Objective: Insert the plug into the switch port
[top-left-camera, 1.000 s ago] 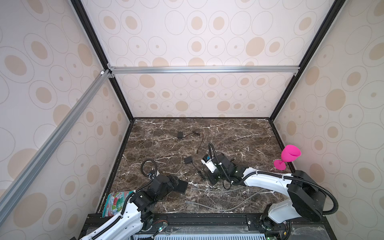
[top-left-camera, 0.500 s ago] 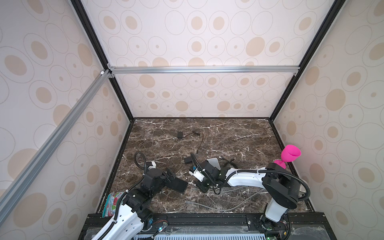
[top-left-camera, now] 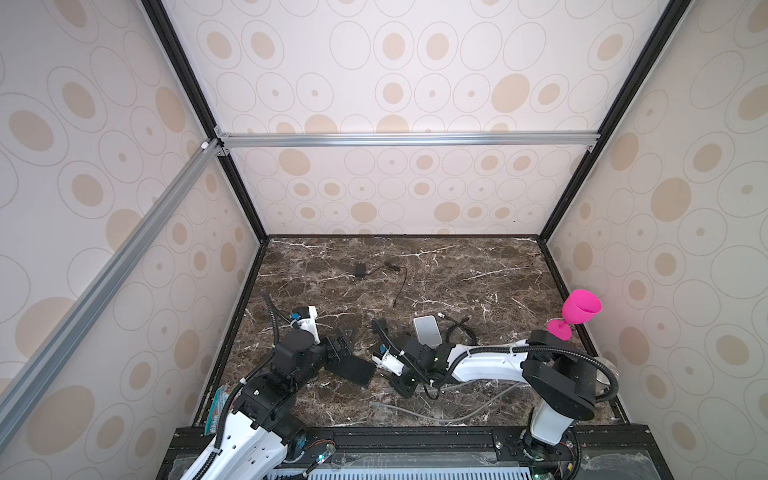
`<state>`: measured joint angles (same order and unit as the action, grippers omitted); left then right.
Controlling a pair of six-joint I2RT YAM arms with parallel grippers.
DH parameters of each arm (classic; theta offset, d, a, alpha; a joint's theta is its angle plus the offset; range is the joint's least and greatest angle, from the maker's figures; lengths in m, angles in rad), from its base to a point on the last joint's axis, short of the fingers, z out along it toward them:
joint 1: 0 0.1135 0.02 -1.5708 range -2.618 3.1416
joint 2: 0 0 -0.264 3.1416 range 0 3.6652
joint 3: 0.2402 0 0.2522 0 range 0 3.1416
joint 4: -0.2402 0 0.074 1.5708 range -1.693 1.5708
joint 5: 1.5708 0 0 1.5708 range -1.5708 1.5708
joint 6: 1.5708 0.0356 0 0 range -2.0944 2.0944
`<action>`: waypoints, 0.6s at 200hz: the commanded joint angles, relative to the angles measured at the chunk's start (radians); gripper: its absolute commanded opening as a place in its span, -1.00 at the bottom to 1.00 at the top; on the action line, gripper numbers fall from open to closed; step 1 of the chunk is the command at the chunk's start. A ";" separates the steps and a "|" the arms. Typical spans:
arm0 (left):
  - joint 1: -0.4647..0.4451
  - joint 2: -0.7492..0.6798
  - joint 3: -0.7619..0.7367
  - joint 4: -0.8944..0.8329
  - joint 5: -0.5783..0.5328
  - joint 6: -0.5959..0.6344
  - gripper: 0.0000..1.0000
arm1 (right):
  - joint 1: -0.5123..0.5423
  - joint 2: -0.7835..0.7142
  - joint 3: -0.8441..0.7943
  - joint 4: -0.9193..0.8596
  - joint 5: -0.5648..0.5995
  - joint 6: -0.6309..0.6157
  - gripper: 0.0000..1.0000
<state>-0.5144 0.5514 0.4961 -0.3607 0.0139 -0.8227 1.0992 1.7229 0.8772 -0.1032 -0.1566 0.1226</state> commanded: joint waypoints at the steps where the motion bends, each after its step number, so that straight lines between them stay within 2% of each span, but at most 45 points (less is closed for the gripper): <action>1: 0.016 0.056 -0.037 0.080 0.015 0.073 0.96 | 0.015 -0.014 -0.031 -0.035 -0.015 0.043 -1.00; 26: 0.019 0.109 -0.116 0.188 0.049 0.063 0.81 | 0.015 -0.011 -0.015 -0.043 -0.017 0.077 -1.00; 68: 0.020 0.069 -0.237 0.232 -0.082 0.081 0.71 | 0.015 0.008 0.031 -0.097 0.083 0.199 -1.00; 95: 0.021 0.025 -0.294 0.278 -0.129 0.118 0.67 | 0.018 0.024 0.076 -0.167 0.056 0.236 -1.00; 120: 0.021 0.013 -0.333 0.324 -0.157 0.159 0.65 | 0.021 0.034 0.119 -0.218 0.028 0.220 -1.00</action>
<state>-0.5007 0.5816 0.1864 -0.1184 -0.0753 -0.7322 1.1076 1.7378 0.9482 -0.2314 -0.1139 0.3168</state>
